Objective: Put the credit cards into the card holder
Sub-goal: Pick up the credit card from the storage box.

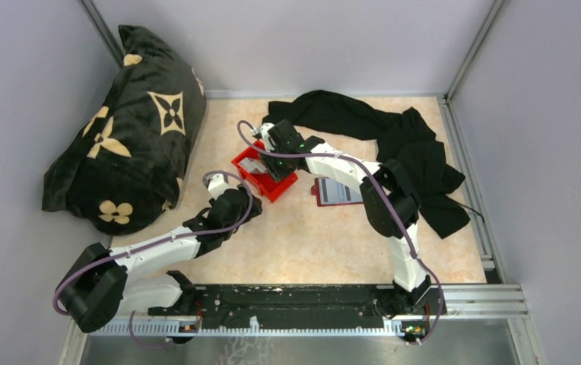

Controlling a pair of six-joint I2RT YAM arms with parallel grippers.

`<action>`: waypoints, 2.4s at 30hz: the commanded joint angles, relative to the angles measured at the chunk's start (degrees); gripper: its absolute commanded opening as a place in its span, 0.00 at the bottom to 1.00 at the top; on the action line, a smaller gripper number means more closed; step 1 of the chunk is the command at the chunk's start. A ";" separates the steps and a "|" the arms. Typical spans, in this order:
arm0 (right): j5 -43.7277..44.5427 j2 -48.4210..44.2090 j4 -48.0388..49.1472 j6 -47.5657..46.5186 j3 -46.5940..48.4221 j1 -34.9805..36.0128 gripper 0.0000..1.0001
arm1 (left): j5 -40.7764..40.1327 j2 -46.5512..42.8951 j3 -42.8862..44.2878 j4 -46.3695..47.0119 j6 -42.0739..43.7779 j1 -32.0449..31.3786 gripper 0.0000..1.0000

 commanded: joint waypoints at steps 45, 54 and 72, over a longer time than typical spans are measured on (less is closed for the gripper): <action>16.65 -25.26 3.09 -2.33 -9.01 4.96 0.00 | 14.08 -12.46 2.90 11.67 19.62 1.32 0.79; 6.26 -43.73 -1.54 6.12 -21.71 4.95 0.00 | 29.60 -15.94 3.62 13.87 26.14 1.37 0.79; -8.05 -57.18 -3.88 13.99 -38.05 3.36 0.00 | 56.25 -3.14 5.45 25.37 34.34 3.64 0.78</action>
